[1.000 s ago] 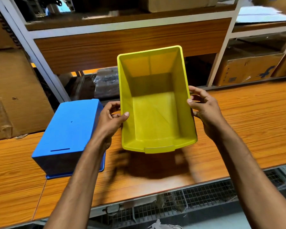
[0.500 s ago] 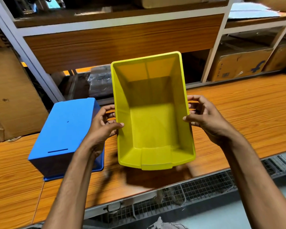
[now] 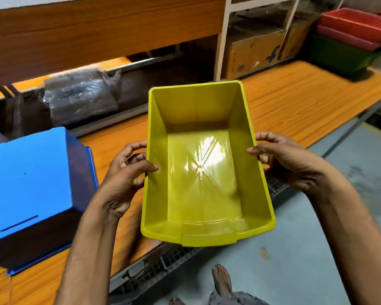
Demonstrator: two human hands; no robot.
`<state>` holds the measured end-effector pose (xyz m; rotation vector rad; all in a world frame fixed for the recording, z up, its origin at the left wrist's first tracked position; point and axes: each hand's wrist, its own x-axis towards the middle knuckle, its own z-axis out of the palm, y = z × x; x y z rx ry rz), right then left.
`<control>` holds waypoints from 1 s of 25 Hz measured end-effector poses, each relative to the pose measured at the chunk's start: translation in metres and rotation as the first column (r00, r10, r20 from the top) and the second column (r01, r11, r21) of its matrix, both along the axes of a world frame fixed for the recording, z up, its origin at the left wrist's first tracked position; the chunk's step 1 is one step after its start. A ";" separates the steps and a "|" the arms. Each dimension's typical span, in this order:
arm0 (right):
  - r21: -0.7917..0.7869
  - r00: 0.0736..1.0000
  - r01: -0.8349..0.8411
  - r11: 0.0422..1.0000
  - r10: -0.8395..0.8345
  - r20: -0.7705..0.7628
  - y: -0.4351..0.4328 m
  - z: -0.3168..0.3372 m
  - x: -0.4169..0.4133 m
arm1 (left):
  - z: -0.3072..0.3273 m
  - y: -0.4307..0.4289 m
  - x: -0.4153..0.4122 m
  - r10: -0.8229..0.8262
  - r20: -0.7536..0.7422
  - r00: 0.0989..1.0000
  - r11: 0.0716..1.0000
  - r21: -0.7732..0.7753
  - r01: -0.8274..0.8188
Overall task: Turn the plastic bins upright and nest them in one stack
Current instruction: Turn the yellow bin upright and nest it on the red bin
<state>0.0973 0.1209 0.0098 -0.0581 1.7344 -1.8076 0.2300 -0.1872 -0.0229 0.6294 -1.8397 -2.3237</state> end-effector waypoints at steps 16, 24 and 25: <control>0.001 0.903 0.357 0.934 -0.346 0.256 0.259 -0.033 0.061 | -0.023 0.229 -0.095 -0.403 0.276 0.873 0.913 0.055 0.404; 0.015 0.788 0.510 0.860 -0.474 0.393 0.424 -0.068 0.082 | -0.060 0.406 -0.122 -0.533 0.380 0.756 0.837 0.105 0.537; 0.027 0.775 0.523 0.852 -0.488 0.403 0.439 -0.070 0.083 | -0.064 0.424 -0.129 -0.549 0.418 0.724 0.820 0.100 0.564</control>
